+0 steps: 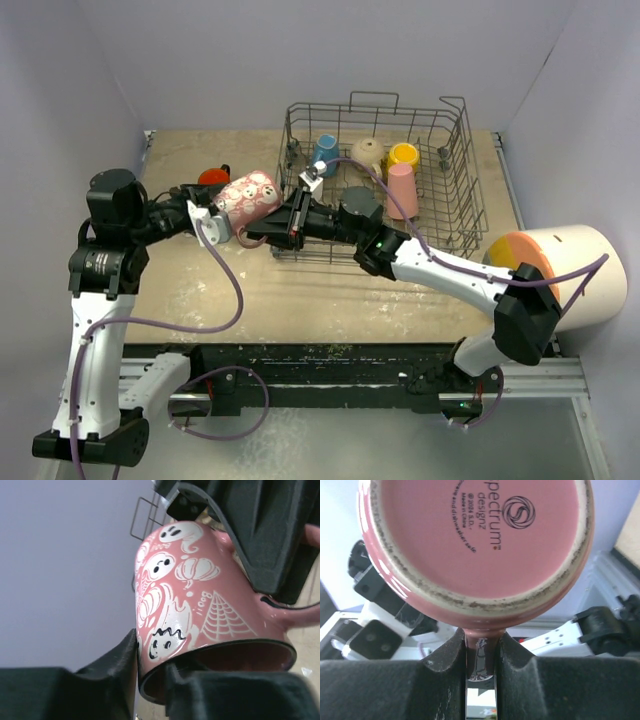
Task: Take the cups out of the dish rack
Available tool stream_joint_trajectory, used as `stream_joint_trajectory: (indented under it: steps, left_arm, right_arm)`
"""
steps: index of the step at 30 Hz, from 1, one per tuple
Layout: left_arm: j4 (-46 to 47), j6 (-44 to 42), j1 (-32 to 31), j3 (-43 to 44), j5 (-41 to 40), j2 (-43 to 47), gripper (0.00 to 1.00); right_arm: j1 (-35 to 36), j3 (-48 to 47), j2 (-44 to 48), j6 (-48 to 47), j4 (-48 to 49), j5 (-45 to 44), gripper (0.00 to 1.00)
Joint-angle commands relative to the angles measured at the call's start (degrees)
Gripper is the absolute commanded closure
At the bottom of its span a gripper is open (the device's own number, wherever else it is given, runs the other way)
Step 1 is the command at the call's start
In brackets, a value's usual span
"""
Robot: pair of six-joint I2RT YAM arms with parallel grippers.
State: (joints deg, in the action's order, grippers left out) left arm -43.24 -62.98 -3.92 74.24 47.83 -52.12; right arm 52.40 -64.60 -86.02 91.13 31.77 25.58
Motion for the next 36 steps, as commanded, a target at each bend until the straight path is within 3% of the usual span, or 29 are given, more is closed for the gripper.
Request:
stream_joint_trajectory:
  steps: [1,2,3,6,8,10,13,19,22,31,36]
  left_arm:
    - [7.5,1.6,-0.2,-1.6,2.0,1.5,0.91]
    - [9.0,2.6,-0.2,-2.1,1.4,1.7,1.0]
    - [10.8,4.0,-0.2,-2.6,0.7,2.0,1.0]
    - [16.3,8.1,-0.2,-3.7,-3.4,1.6,1.0]
    - [18.6,11.1,-0.2,-2.7,-8.1,-0.5,1.0]
    - [17.8,12.6,-0.2,0.1,-14.3,-4.3,1.0]
    - [13.2,14.2,0.5,6.6,-24.0,-12.1,1.0]
    - [2.0,21.1,12.7,26.5,-26.1,-29.4,1.0]
    - [-6.8,20.5,14.5,38.1,-31.4,-40.4,1.0]
    - [-22.7,20.1,16.6,62.8,-44.0,-67.6,1.0]
    - [-24.0,19.3,17.1,67.3,-46.2,-75.5,1.0]
  right_arm:
    - [1.2,-1.6,1.1,2.9,17.7,0.9,1.0]
    - [1.2,-1.8,1.3,2.2,16.5,0.9,0.97]
    - [1.2,-2.1,1.6,1.7,15.0,0.9,0.9]
    - [1.2,-2.9,3.8,-2.3,6.1,1.2,0.54]
    - [0.4,-4.8,6.1,-8.2,-5.0,-1.9,0.33]
    - [-0.3,-7.8,8.7,-14.9,-18.5,-6.7,0.2]
    - [-2.1,-10.9,11.6,-22.3,-32.2,-13.2,0.16]
    - [-8.0,-11.9,17.4,-30.9,-47.5,-21.8,0.15]
    - [-9.8,-13.2,18.4,-34.2,-53.2,-25.2,0.15]
    - [-10.0,-15.6,17.0,-39.6,-60.3,-30.7,0.16]
    - [-10.0,-14.3,16.4,-40.3,-60.0,-31.0,0.16]
